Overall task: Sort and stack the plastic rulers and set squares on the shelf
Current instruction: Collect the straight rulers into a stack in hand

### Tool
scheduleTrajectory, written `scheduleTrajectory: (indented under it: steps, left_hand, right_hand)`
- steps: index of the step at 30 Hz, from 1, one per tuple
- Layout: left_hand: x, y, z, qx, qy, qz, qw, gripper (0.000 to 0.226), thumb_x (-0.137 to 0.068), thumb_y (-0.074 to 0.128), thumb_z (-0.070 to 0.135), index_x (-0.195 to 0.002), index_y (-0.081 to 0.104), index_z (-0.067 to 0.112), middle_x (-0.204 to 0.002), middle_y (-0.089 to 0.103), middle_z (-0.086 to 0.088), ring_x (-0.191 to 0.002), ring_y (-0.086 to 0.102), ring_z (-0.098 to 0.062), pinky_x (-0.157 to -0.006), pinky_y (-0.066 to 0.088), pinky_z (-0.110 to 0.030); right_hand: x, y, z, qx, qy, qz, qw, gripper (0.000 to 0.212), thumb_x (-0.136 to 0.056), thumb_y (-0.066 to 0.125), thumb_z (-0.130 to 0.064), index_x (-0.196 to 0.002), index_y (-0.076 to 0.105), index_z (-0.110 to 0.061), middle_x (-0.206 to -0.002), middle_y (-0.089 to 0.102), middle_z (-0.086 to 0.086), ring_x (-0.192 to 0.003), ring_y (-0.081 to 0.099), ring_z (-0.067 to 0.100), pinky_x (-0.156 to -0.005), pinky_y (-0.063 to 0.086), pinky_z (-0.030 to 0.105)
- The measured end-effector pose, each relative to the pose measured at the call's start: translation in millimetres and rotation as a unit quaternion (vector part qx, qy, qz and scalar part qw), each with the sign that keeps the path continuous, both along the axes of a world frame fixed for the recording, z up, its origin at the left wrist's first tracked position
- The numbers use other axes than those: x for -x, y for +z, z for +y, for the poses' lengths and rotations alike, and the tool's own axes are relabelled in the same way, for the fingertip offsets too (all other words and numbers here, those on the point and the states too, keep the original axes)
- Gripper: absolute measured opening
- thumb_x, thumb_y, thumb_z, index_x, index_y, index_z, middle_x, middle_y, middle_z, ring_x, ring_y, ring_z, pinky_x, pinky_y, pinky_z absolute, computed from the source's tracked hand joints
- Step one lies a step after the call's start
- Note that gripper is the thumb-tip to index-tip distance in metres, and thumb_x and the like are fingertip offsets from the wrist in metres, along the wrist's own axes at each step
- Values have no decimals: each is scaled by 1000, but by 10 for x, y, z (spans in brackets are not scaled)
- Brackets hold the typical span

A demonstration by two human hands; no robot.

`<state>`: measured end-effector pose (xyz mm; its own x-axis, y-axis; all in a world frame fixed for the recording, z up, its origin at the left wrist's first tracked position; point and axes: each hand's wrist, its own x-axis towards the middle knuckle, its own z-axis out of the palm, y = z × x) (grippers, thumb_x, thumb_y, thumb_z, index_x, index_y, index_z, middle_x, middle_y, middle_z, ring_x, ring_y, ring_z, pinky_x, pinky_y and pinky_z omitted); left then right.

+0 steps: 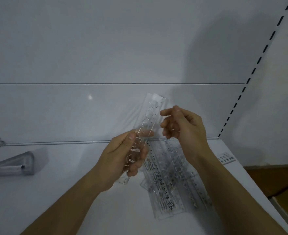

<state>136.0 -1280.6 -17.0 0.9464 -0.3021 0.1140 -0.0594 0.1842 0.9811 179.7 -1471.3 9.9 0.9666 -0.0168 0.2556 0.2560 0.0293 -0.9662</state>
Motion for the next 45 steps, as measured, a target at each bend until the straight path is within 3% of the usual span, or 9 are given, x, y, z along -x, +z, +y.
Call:
scheduleTrajectory:
  steps: [4, 9, 15, 21, 26, 33, 37, 40, 45]
  left_hand:
    - [-70, 35, 92, 29, 31, -1, 999, 50, -95, 41, 55, -107, 68, 15, -67, 36, -2, -50, 19, -14, -46, 18, -22]
    - [-113, 34, 206, 5, 82, 13, 997, 45, -96, 38, 54, -93, 55, 13, -65, 30, 1, -48, 16, -11, -45, 17, -19]
    - [-135, -11, 192, -11, 90, 25, 996, 44, -102, 35, 48, -100, 57, 9, -65, 31, 0, -46, 19, -10, -44, 20, -18]
    - [-131, -24, 155, -23, 93, 41, 995, 40, -107, 33, 37, -104, 60, 8, -64, 35, 0, -44, 22, -11, -45, 22, -19]
    - [-108, -29, 101, -10, 84, 58, 995, 36, -107, 34, 29, -100, 63, 8, -64, 40, -2, -43, 30, -14, -43, 31, -21]
    - [-23, 12, 30, -12, 71, 63, 995, 41, -107, 35, 31, -106, 60, -1, -88, 70, -22, -72, 70, -42, -63, 59, -45]
    - [20, 2, -14, -54, 33, 33, 997, 41, -107, 33, 34, -106, 65, 8, -86, 70, -21, -60, 65, -38, -54, 53, -37]
    - [-17, -55, -10, -40, 59, 20, 997, 43, -106, 32, 39, -100, 66, 14, -66, 47, -8, -45, 33, -16, -44, 32, -24]
    - [-105, -36, 95, 22, 130, -31, 991, 59, -98, 32, 63, -89, 60, 12, -60, 29, 2, -45, 19, -11, -44, 18, -21]
  right_hand:
    - [12, -142, 17, 418, -29, -63, 906, 34, -87, 65, -58, -93, 73, -26, -75, 67, -10, -67, 62, 4, -64, 52, 25]
    - [154, -304, 313, 628, -34, -3, 777, 56, -77, 65, -70, -104, 62, -21, -98, 63, -3, -90, 62, 20, -68, 46, 32]
    - [59, -366, 273, 505, -4, 89, 859, 47, -74, 79, -50, -112, 69, -25, -97, 71, -6, -90, 67, 15, -82, 58, 37]
    - [-69, -298, 49, 283, -1, 116, 952, 8, -88, 74, -27, -89, 80, -22, -79, 74, -9, -72, 68, 4, -69, 51, 22]
    - [-47, -176, 1, 120, 35, 134, 983, 15, -93, 66, -14, -88, 80, -15, -70, 63, 0, -52, 51, 11, -49, 39, 23]
    - [51, -72, 85, -17, 77, 61, 995, 12, -94, 67, -9, -100, 73, -1, -77, 69, 9, -59, 63, 24, -55, 52, 30]
    - [54, -161, 176, 80, 38, -19, 996, 9, -88, 76, -16, -86, 72, -8, -73, 74, 6, -65, 71, 18, -57, 53, 28]
    - [8, -261, 190, 228, -34, -81, 970, 25, -91, 72, -38, -74, 67, -19, -67, 69, -5, -62, 63, 6, -59, 51, 26]
    - [-19, -352, 107, 557, 20, -31, 829, 38, -92, 63, -52, -115, 71, -22, -106, 67, -4, -97, 63, 15, -85, 53, 35]
